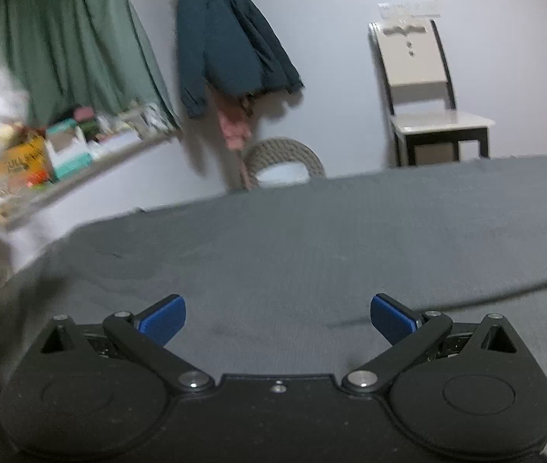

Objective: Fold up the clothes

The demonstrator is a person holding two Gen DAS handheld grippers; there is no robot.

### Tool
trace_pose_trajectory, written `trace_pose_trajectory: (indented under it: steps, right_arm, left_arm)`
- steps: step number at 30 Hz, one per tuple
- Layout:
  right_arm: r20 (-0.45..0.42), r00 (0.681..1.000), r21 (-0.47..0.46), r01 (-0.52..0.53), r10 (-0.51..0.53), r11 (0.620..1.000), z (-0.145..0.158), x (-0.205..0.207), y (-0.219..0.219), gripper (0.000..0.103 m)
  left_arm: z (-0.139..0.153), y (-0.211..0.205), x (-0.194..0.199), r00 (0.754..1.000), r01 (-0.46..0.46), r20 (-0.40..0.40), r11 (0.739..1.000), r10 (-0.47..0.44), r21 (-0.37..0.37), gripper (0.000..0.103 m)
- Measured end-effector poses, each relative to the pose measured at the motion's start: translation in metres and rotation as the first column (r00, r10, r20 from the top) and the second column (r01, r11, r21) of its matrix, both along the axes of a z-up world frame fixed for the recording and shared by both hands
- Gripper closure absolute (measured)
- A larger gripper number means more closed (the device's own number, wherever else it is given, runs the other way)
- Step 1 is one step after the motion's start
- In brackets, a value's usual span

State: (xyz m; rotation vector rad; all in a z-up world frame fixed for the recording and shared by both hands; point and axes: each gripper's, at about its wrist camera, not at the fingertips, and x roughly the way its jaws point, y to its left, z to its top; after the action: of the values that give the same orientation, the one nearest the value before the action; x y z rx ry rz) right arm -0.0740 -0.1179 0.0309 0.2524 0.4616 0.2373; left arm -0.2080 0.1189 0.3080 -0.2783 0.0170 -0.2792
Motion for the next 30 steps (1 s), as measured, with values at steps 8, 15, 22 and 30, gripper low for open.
trace_pose_trajectory:
  steps: [8,15,22,30]
  right_arm:
    - [0.293,0.933,-0.098,-0.187,0.208,0.977,0.036,-0.039,-0.002,0.000]
    - [0.254,0.901,-0.238,-0.294,0.351,0.926,0.027,-0.032,0.034,0.000]
    - [0.234,0.874,-0.189,-0.389,0.426,0.902,0.032,-0.027,0.050,0.022]
    - [0.165,0.892,-0.073,-0.415,0.421,0.907,0.045,-0.014,0.050,0.100]
  left_arm:
    - [-0.133,-0.052,0.112,0.925,0.103,-0.361,0.993,-0.118,-0.061,0.089]
    - [-0.187,-0.061,0.118,0.902,0.153,-0.397,0.986,-0.169,-0.071,0.089]
    - [-0.179,-0.054,0.094,0.906,0.229,-0.357,0.973,-0.227,-0.038,0.089]
    - [-0.190,-0.031,0.075,0.918,0.208,-0.330,0.975,-0.222,-0.076,0.089]
